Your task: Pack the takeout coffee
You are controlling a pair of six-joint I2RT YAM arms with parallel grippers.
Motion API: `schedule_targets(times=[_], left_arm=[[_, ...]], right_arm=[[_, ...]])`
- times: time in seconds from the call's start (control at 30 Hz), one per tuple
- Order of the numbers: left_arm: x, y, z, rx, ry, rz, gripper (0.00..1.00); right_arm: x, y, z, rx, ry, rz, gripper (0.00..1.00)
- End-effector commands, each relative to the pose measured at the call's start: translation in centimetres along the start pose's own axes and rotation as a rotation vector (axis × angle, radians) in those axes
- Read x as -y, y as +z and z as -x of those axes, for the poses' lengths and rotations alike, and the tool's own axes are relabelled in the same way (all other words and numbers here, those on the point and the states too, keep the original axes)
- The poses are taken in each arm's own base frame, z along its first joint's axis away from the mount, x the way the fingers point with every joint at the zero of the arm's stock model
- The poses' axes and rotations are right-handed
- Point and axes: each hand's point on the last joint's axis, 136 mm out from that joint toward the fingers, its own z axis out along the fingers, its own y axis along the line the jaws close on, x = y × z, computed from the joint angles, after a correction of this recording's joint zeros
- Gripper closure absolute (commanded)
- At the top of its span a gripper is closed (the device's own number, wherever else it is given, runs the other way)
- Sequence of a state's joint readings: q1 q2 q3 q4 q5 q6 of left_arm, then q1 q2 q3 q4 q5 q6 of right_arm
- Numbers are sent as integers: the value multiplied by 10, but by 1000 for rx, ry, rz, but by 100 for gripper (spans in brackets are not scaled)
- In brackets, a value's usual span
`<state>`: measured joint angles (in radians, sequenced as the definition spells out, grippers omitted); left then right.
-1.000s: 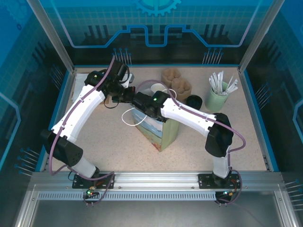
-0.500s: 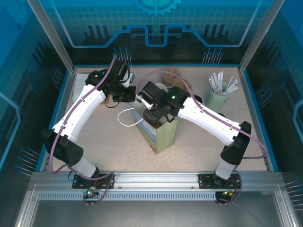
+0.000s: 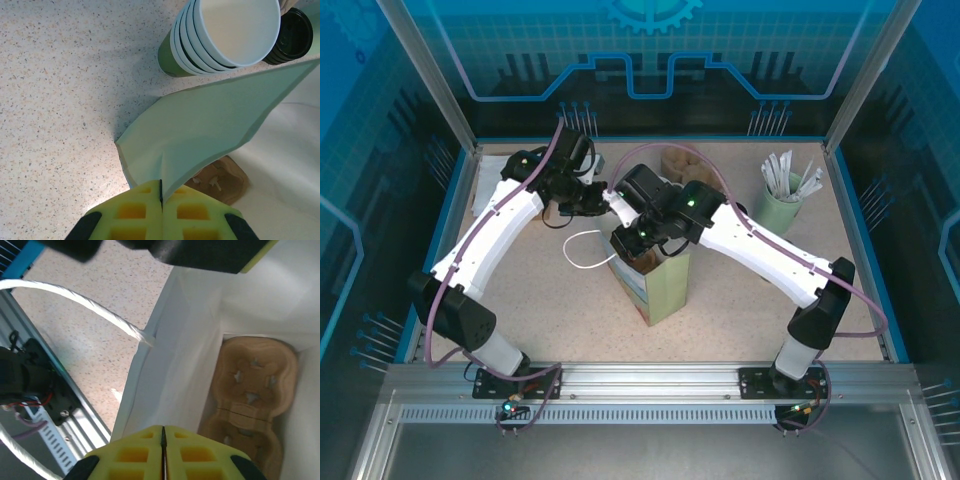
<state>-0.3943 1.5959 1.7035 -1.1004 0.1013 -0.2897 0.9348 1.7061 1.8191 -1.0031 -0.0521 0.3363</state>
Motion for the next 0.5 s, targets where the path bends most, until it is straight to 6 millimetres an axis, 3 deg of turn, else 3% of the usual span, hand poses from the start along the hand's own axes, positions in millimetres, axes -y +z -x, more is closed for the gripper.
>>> schedule_targets(times=[0.0,0.27,0.47], left_arm=[[0,5,-9,-31,-8,-4,99],[0,8,-12,-37,-6,-10,99],[0,8,-11,-36,-7,-9,99]], right_arm=[[-3,10,2,-3,69,72,91],[10,27,-8,-50,157,90,91],[2,31,-8,-61,149,122,90]])
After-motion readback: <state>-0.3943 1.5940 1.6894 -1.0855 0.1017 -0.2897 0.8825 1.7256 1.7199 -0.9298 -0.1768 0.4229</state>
